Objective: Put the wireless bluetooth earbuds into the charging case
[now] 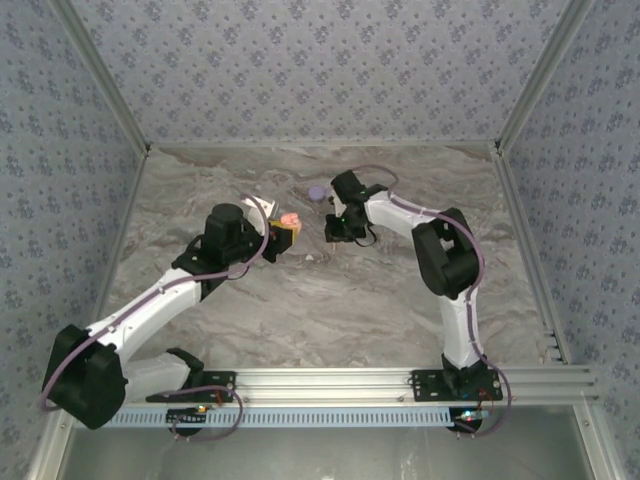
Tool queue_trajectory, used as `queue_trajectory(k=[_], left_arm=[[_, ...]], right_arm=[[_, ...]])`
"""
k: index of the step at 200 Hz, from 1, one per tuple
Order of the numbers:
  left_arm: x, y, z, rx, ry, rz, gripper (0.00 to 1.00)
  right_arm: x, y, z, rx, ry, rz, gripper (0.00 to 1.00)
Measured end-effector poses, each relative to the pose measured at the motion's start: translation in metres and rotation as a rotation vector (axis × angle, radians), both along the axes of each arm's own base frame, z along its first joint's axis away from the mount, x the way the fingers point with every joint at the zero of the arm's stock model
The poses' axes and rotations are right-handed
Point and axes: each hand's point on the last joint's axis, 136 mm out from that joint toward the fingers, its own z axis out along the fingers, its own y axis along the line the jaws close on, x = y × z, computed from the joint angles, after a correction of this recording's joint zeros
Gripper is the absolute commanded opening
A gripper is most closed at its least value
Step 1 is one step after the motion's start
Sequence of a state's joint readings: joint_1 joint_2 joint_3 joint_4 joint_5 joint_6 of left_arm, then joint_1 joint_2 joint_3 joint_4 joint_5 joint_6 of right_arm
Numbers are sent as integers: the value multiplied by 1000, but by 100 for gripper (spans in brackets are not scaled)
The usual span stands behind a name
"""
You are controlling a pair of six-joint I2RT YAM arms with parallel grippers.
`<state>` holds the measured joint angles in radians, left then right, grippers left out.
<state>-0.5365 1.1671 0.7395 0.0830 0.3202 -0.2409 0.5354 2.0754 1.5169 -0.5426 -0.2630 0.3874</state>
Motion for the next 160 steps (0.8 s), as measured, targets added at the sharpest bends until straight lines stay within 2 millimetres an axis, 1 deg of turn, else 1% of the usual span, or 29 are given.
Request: queue_trajectory(k=[40,70,107,138,160], left_arm=[[9,-4,-19,-7,62,25,9],[12,-7,-37,1,107,29,9],[15,-12,-51,5,132,18,9],[13,-16,-57,0,150,-10,9],[13,-22,-57,-17,148,-37,9]], right_arm=[[1,-5,25,119,-53,-38,18],[3,-12,43,179,-97,-71,18],[7,-20,69,242,-150,-99,18],[9,-26,92,283,-188,-116,18],[10,-25,109,312,-226,-110,18]])
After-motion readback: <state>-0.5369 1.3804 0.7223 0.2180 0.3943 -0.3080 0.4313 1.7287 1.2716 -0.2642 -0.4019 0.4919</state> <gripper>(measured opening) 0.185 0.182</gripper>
